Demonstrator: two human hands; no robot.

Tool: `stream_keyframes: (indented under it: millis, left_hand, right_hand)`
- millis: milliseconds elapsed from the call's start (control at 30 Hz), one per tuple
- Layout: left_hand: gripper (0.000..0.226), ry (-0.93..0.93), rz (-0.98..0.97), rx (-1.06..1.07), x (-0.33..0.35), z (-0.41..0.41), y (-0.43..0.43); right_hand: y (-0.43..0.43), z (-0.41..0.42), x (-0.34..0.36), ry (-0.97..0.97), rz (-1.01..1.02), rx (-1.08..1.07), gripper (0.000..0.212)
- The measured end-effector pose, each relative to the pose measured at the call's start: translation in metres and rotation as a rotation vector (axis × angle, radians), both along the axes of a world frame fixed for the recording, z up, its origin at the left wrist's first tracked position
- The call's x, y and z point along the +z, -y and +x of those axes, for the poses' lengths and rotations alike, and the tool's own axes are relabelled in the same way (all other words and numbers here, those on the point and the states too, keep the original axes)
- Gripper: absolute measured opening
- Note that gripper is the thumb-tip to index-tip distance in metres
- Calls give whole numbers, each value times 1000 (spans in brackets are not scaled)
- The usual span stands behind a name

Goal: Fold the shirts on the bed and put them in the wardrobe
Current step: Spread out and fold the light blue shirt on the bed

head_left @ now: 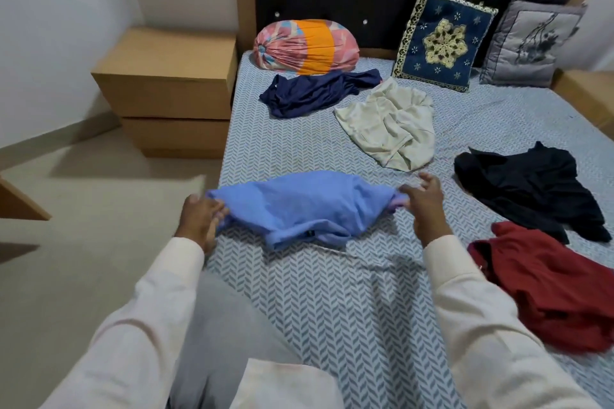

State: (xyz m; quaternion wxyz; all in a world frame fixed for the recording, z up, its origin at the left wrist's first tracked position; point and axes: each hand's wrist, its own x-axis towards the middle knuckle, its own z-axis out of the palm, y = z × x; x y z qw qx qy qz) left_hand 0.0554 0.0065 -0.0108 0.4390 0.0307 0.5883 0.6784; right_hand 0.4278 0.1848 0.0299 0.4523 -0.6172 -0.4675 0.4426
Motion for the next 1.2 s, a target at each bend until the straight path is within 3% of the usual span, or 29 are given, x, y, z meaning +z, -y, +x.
stream_keyframes:
  millis: [33,133,233,333,400,433,500,600,667,700,733,800,833,933,1033,1133,1200]
  left_hand:
    - [36,-82,-55,-70,-10,5,2]
    - [67,-471,-223,-427,-40,16,3]
    - [86,-1206,-528,-801,-56,17,4]
    - [60,-1609,-727,-910,-51,26,7]
    - [31,-1721,-783,-934,-54,16,7]
    - [21,-1755,-751,-898,-56,9,7]
    - [11,-1664,-615,-801,-49,0,0]
    - [16,-1550,-358,-684,-24,4,-15]
    - [58,-1482,-233,-750,-20,9,-22]
    - [79,-1498,-287,-863,-24,12,-24]
    - [84,-1542,-425,-979,-26,17,-25]
    - [53,-1532,-652,-1102,-40,24,-24]
    - [38,-1440,-626,-1082,-42,32,-22]
    - [40,-1133,-376,-1002,-45,57,-17]
    - [37,-1011,-335,-1017,-41,72,-12]
    - [44,-931,-353,-1050,-40,69,-5]
    - [49,-933,-358,-1028,-41,57,4]
  right_hand:
    - [6,-7,-12,123,2,64,51]
    - [29,-25,-49,418,-60,621,57]
    - [45,-46,-84,786,-26,921,75]
    - [58,-64,-102,1077,71,815,66]
    - [54,-71,-96,1119,62,830,48]
    - [50,-74,-90,1053,45,852,42]
    - [39,-74,-68,816,53,772,37]
    - [8,-61,-18,570,146,394,24]
    - [-14,-46,13,476,233,175,28]
    - [-23,-38,24,466,259,84,32]
    - [-29,-30,34,492,260,6,35]
    - [-30,-18,38,618,218,-111,47]
    - [-26,-13,36,691,228,-129,57]
    - [-3,-18,4,721,325,97,71]
    - [34,-53,-36,579,133,638,80]
    - [75,-98,-77,881,101,1000,93]
    - [88,-118,-98,1107,217,955,72]
